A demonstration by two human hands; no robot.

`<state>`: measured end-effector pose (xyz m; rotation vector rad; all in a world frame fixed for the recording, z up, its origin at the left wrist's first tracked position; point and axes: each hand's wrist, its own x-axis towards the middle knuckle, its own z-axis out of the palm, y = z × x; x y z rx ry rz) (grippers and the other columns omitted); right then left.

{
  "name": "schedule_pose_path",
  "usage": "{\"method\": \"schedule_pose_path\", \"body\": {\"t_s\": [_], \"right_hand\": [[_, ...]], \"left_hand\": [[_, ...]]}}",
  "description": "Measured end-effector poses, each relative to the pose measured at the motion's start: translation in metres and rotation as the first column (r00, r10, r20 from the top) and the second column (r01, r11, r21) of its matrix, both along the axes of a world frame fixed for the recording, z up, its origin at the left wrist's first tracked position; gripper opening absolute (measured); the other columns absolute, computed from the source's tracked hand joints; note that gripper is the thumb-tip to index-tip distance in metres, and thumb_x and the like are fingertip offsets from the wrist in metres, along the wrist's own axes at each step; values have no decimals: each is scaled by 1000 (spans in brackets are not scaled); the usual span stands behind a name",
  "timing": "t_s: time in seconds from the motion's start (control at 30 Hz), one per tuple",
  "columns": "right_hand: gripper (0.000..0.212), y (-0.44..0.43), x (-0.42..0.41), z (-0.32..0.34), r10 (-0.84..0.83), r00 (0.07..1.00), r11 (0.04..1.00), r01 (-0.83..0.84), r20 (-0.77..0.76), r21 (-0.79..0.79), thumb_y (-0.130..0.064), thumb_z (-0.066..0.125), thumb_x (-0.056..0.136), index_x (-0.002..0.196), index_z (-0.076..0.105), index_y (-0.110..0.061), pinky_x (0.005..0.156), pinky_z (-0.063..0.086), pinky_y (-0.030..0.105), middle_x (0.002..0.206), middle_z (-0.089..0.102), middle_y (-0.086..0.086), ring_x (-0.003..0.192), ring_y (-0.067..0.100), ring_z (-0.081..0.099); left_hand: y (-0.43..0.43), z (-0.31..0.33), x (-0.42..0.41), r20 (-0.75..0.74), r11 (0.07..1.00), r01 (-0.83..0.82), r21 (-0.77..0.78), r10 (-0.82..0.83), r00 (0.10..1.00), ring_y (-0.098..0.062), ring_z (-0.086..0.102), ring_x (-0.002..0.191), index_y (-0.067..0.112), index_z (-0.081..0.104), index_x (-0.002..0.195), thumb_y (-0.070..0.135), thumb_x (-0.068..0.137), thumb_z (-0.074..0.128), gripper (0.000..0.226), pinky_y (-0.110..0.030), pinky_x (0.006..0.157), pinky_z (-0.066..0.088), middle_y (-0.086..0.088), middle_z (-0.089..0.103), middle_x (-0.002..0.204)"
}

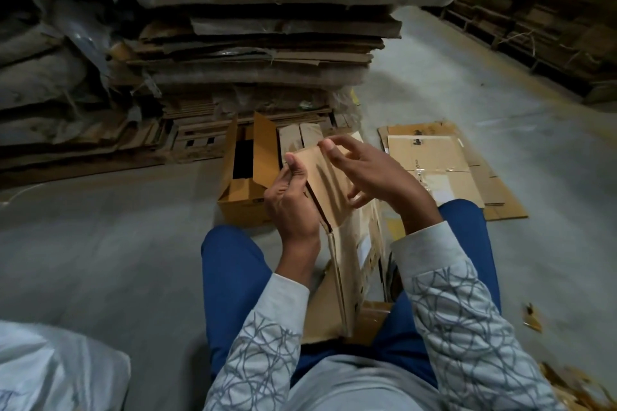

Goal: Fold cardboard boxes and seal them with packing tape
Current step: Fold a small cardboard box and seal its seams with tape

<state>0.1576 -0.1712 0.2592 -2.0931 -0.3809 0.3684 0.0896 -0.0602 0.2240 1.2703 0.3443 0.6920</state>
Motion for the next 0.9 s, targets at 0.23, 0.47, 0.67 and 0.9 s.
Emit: {"method": "schedule_pose_path", "body": {"t_s": [0.23, 0.47, 0.67, 0.9], "right_hand": [[59, -5, -5, 3, 38, 997, 999, -37, -66, 23, -73, 40, 93, 144, 46, -45, 70, 64, 51, 131, 55, 1, 91, 28, 70], [94, -4, -4, 3, 150, 988, 978, -154, -41, -138, -69, 74, 73, 152, 27, -48, 70, 64, 43, 151, 43, 6, 115, 29, 59], [85, 1, -8, 2, 77, 980, 993, -58, 185, -101, -60, 84, 68, 142, 44, -48, 69, 64, 40, 142, 52, -5, 111, 18, 60], [82, -3, -14, -3, -187, 898, 974, 223, 398, -46, -39, 74, 78, 148, 31, -42, 84, 52, 40, 142, 45, 6, 116, 26, 53]], "left_hand": [[2, 3, 1, -60, 994, -6, -106, -1, 998, -16, 72, 96, 12, 76, 99, 36, 105, 50, 36, -32, 83, 59, 3, 77, 88], [11, 5, 2, -160, 971, -32, -236, -6, 987, -11, 75, 85, 24, 75, 90, 39, 103, 53, 30, -31, 71, 61, 8, 78, 82], [13, 13, 3, -168, 976, -20, -218, -17, 986, -4, 71, 75, 17, 72, 87, 38, 101, 57, 29, -17, 55, 54, 6, 74, 80], [14, 6, 4, -159, 990, 68, -121, -87, 983, -17, 72, 90, 13, 71, 106, 25, 100, 63, 16, -23, 59, 57, -6, 74, 99]]}}
